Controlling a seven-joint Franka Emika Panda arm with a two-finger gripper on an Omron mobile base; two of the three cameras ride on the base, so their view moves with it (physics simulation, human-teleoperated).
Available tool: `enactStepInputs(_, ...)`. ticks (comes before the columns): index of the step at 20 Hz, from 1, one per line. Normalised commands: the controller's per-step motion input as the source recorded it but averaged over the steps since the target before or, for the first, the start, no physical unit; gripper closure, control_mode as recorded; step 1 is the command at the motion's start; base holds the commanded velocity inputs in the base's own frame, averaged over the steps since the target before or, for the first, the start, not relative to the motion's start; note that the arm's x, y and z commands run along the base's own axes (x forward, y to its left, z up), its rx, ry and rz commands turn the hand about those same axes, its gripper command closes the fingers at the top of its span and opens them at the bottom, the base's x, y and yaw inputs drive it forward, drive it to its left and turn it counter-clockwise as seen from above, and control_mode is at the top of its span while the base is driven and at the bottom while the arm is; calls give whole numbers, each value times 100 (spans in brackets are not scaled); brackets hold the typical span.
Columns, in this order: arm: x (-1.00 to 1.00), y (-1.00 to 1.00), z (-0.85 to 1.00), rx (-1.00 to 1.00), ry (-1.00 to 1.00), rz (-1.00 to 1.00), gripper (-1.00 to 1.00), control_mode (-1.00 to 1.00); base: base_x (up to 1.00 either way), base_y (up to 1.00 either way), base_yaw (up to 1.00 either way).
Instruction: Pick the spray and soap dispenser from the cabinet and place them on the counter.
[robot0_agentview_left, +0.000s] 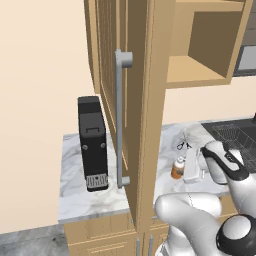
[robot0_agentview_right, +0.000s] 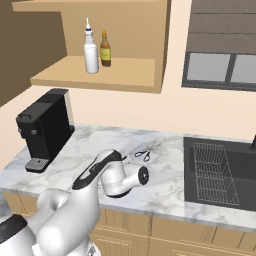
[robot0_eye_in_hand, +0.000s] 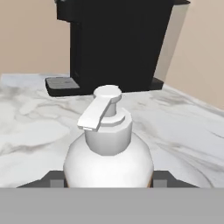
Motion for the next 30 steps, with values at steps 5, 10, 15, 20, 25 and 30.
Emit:
enactStepInputs(5, 6, 4, -25, 0, 0, 9, 100, -100, 0, 0, 0)
enactStepInputs(10, 4, 7, -17, 0, 0, 7, 100, -100, 0, 0, 0)
enactStepInputs(15, 4, 5, -11, 0, 0, 7, 100, -100, 0, 0, 0)
enactStepInputs(20, 5, 3, -8, 0, 0, 6, 100, -100, 0, 0, 0)
enactStepInputs(25, 7, 3, -7, 0, -2, 5, 100, -100, 0, 0, 0)
enactStepInputs(30, 4, 8, -11, 0, 0, 5, -100, -100, 0, 0, 0)
